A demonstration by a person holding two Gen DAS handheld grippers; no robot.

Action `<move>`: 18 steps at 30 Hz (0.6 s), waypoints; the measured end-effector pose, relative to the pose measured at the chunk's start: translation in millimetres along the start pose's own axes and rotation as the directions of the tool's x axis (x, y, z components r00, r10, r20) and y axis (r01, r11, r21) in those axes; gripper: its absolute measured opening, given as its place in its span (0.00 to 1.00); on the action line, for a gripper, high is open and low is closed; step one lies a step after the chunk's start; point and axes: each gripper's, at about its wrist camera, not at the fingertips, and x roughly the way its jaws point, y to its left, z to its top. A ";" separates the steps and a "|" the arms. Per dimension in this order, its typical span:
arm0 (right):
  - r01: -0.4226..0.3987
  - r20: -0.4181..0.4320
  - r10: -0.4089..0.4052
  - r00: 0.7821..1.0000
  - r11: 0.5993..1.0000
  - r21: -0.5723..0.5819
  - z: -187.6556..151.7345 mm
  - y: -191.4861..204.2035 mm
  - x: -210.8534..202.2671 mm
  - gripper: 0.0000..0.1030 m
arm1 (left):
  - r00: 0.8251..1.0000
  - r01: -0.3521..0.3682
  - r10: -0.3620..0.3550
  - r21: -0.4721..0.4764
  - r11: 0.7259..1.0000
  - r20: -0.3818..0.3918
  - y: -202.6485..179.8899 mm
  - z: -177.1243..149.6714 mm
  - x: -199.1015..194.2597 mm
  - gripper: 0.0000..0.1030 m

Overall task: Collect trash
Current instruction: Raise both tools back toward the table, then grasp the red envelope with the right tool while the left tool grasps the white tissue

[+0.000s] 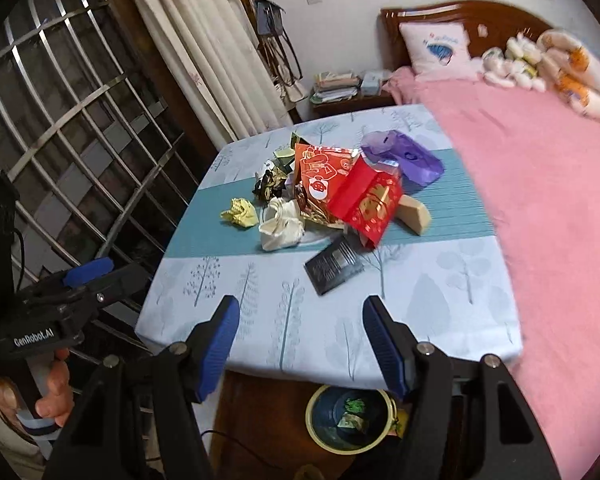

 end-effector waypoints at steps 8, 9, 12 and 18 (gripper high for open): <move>-0.035 -0.134 0.045 0.990 0.997 0.076 57.7 -71.6 98.8 0.62 | 0.992 -0.069 0.057 -0.100 0.993 -0.112 -10.4 58.3 108.3 0.91; -0.035 -0.148 0.046 0.988 0.996 0.079 62.2 -78.6 109.8 0.62 | 0.989 -0.076 0.060 -0.116 0.990 -0.133 -10.6 63.7 123.4 0.91; -0.056 -0.200 0.075 0.977 0.994 0.099 72.8 -96.8 142.8 0.61 | 0.982 -0.099 0.071 -0.156 0.983 -0.177 -8.7 71.7 162.1 0.91; -0.111 -0.263 0.137 0.955 0.988 0.110 81.0 -114.9 187.1 0.56 | 0.963 -0.150 0.095 -0.208 0.967 -0.252 2.6 76.8 217.3 0.90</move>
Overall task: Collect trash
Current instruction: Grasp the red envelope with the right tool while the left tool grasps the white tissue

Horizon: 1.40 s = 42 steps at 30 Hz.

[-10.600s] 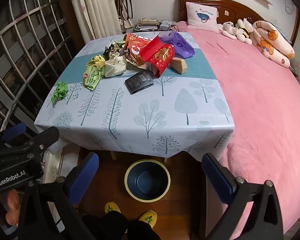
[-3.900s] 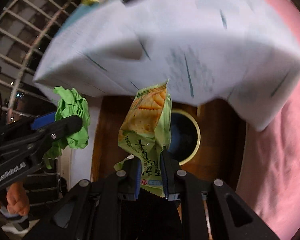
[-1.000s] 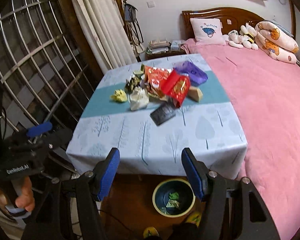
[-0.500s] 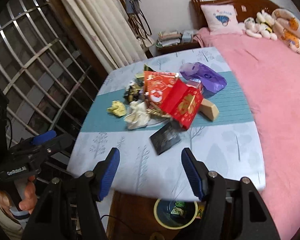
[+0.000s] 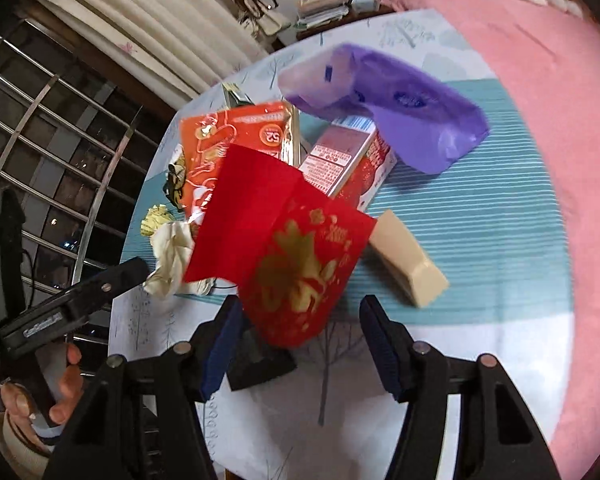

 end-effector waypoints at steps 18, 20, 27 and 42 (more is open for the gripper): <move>-0.115 0.016 0.117 0.993 0.989 -0.094 12.0 8.8 4.2 0.17 | 0.994 -0.024 0.023 -0.010 1.000 -0.103 8.0 10.3 62.7 0.85; -0.121 0.017 0.123 0.992 0.988 -0.096 12.5 6.8 3.0 0.16 | 0.994 -0.009 0.007 -0.010 1.000 -0.113 7.2 10.6 65.7 0.72; -0.134 0.025 0.137 0.990 0.986 -0.097 12.8 4.2 -7.8 0.13 | 0.997 -0.008 0.009 0.014 1.000 -0.082 -0.6 5.9 58.9 0.56; -0.133 0.030 0.137 0.990 0.986 -0.097 4.8 4.3 -20.8 0.13 | 0.992 0.049 -0.053 -0.032 0.998 -0.112 21.7 -15.0 37.2 0.55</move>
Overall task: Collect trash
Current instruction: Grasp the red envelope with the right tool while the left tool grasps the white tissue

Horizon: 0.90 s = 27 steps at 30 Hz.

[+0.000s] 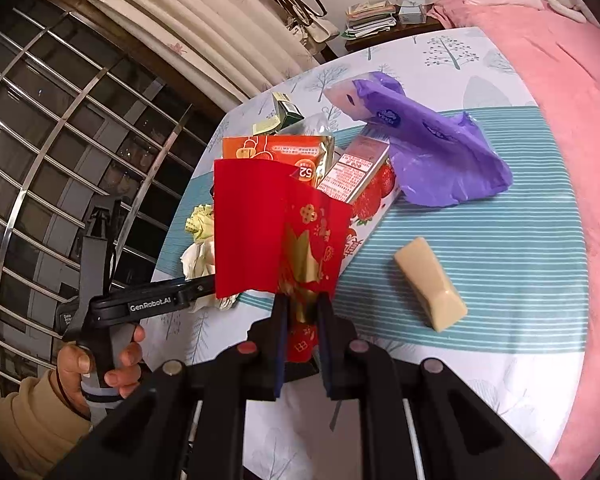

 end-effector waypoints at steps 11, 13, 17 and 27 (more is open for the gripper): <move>-0.013 0.011 0.013 1.000 0.999 -0.031 -3.0 11.6 -4.8 0.12 | 0.997 -0.020 0.018 0.023 1.000 0.075 6.1 -2.0 -14.6 0.20; -0.012 0.018 0.013 1.000 0.999 -0.035 -4.8 15.4 -7.8 0.12 | 0.994 -0.048 0.044 0.043 0.998 0.097 -0.7 -3.2 -25.4 0.12; -0.006 0.035 0.008 0.999 0.999 -0.041 -9.5 26.2 -13.9 0.12 | 0.993 -0.038 0.033 0.038 0.999 0.114 0.6 -6.5 -42.9 0.07; 0.018 0.097 -0.015 0.995 0.999 -0.038 -29.8 58.3 -32.6 0.12 | 0.985 0.008 -0.019 0.066 0.998 0.174 16.9 -32.4 -90.2 0.05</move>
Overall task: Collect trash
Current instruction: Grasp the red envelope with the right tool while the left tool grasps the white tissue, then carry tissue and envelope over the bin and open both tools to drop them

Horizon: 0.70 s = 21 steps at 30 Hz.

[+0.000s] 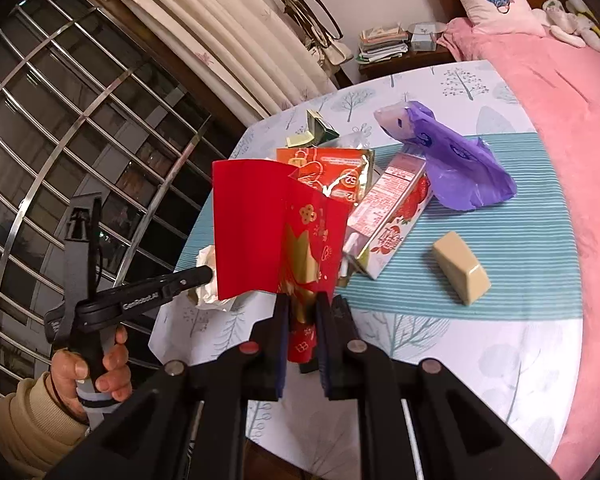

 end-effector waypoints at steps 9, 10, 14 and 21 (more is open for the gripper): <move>0.025 0.039 -0.025 0.999 1.000 -0.006 -32.2 41.3 -24.1 0.11 | 0.995 0.075 -0.080 0.071 0.995 0.065 -7.1 -19.9 -67.0 0.05; 0.029 0.046 -0.028 0.999 1.000 -0.006 -35.9 45.6 -27.6 0.11 | 0.993 0.086 -0.093 0.086 0.993 0.074 -8.1 -25.3 -79.1 0.05; 0.053 0.074 -0.053 0.996 0.999 0.004 -60.0 67.3 -43.0 0.11 | 0.986 0.123 -0.136 0.130 0.984 0.098 -9.5 -44.7 -112.7 0.05; 0.109 0.085 -0.113 0.990 0.993 0.048 -120.0 99.4 -57.0 0.11 | 0.974 0.183 -0.207 0.220 0.958 0.089 -7.4 -89.3 -146.2 0.05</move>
